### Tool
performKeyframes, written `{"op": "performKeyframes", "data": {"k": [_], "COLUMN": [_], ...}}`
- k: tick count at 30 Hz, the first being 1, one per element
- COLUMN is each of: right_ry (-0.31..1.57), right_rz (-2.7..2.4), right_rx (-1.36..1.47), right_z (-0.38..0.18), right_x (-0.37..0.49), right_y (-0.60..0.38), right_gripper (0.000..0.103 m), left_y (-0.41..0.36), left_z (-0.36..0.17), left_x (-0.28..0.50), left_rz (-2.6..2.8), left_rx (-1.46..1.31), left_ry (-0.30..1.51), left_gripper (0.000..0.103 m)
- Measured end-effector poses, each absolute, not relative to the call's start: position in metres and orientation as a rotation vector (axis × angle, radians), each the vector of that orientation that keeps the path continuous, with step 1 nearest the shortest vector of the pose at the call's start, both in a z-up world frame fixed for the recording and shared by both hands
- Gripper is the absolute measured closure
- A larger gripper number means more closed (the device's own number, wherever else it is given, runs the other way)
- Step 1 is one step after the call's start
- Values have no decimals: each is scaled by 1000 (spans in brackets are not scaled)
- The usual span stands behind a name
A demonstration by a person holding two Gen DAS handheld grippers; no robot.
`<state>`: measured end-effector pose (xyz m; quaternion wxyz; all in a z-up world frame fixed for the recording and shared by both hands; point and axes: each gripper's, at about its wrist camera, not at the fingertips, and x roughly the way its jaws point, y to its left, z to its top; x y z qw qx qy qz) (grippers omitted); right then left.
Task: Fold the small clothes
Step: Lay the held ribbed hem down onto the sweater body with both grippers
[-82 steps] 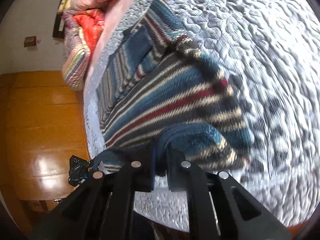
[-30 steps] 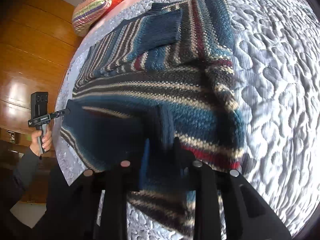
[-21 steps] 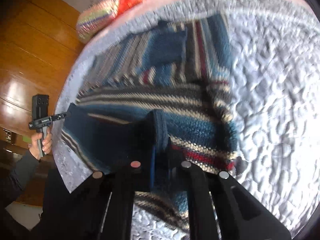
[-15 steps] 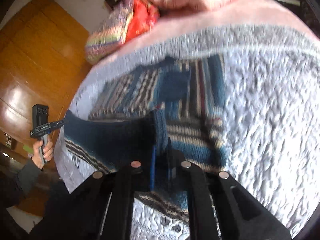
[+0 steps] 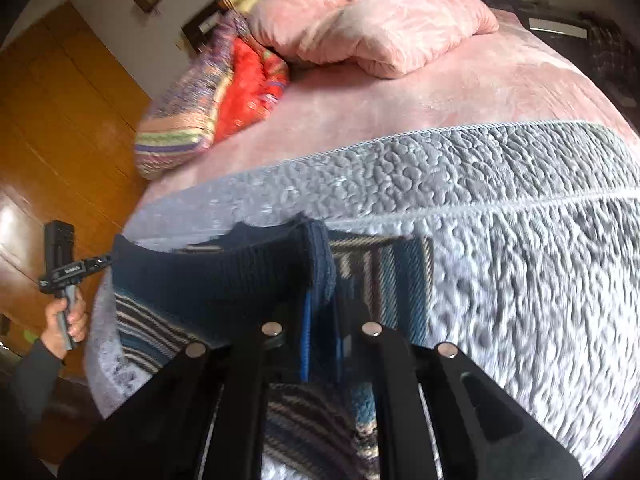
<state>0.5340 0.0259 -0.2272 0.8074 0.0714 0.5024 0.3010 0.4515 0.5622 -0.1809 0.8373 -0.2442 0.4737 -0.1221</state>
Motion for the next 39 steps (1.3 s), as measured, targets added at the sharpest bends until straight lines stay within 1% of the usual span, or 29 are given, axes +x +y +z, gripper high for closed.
{"op": "performKeyframes", "data": {"k": [4, 6, 8, 14, 19, 25, 34, 37, 38, 39], "right_ry": [1156, 1182, 1178, 1127, 1153, 1194, 1302, 1320, 1326, 1320], "right_rz": [596, 572, 564, 572, 534, 481, 414, 405, 406, 407], "right_rx": [126, 100, 91, 127, 123, 103, 80, 101, 109, 122], "right_z": [-259, -271, -274, -260, -273, -305, -359, -368, -368, -363], "right_x": [569, 580, 587, 605, 631, 656, 672, 672, 672, 671], "right_y": [44, 51, 56, 58, 71, 80, 85, 83, 82, 80], "right_gripper": [96, 96, 96, 96, 96, 96, 96, 94, 92, 90], "left_y": [571, 573, 574, 588, 590, 592, 596, 596, 597, 600], "left_z": [-210, -218, -220, -213, -226, -264, -319, -322, -319, -311], "left_x": [484, 492, 497, 521, 552, 578, 593, 591, 590, 587], "left_rz": [-200, -190, -191, -170, -143, -79, -9, -4, 4, 46], "left_rx": [-540, -544, -558, -556, -563, -561, -585, -591, -593, -585], "left_ry": [1071, 1078, 1073, 1043, 1064, 1120, 1218, 1222, 1222, 1207], "left_gripper": [95, 95, 95, 95, 95, 95, 95, 92, 89, 80]}}
